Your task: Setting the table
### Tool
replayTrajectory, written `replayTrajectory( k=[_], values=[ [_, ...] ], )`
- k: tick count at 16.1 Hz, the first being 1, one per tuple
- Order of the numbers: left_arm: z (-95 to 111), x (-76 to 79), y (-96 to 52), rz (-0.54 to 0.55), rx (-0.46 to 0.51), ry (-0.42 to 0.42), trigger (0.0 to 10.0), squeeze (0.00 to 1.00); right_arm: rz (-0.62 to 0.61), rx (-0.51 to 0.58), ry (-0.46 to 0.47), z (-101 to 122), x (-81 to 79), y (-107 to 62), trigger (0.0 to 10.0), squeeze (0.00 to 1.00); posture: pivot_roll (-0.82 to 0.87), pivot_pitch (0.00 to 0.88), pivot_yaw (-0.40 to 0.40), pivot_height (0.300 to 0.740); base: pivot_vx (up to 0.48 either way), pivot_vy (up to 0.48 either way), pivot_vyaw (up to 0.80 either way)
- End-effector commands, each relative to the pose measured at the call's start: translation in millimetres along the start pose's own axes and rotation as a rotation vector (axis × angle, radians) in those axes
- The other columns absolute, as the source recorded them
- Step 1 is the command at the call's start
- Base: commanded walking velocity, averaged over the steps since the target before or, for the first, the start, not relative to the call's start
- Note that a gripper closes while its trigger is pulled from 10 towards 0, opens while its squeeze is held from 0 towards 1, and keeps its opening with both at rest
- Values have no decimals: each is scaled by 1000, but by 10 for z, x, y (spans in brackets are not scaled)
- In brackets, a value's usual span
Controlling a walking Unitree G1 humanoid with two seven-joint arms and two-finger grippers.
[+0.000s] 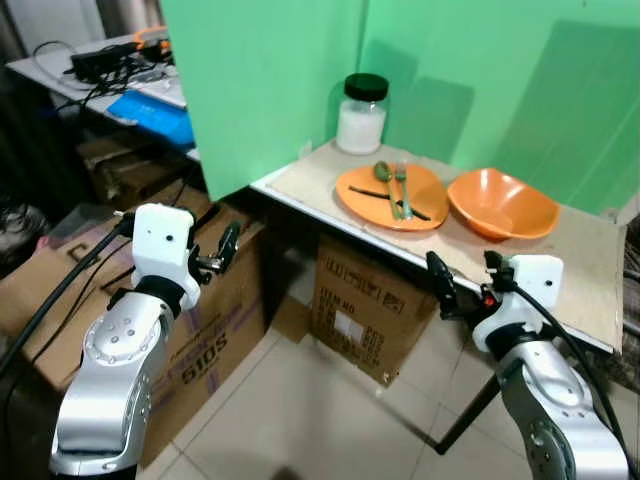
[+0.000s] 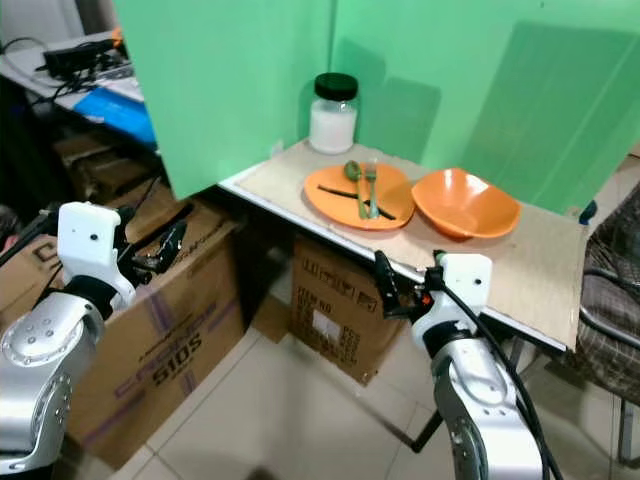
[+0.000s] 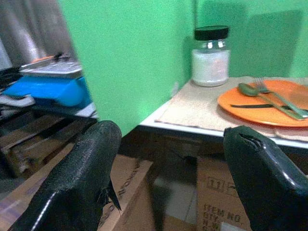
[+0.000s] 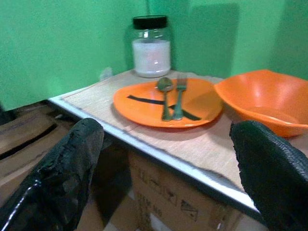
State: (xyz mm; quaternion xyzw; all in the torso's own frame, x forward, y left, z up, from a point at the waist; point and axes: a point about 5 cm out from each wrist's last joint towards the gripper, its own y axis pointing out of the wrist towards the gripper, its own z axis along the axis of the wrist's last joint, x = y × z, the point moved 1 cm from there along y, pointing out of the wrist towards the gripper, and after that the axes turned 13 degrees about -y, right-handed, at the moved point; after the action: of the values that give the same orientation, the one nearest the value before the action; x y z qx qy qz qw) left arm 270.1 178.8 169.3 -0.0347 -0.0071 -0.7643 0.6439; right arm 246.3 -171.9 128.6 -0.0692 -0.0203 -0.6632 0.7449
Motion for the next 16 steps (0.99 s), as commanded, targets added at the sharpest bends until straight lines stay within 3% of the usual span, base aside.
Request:
replayTrajectory(
  k=[1,5,16],
  values=[
    [6,32,19,-20,1,5,10000,0,-4,2,-6,16,19,-1,10000,0,76,0,-37,740,285,0,0],
    [3,30,13,-24,-2,10,10000,0,15,4,-10,18,-7,-6,10000,0,78,0,-39,740,289,0,-506],
    [-28,9,-48,-40,-22,18,10000,0,16,-8,-6,-29,-39,-70,10000,0,93,0,-36,740,311,0,0]
  ],
)
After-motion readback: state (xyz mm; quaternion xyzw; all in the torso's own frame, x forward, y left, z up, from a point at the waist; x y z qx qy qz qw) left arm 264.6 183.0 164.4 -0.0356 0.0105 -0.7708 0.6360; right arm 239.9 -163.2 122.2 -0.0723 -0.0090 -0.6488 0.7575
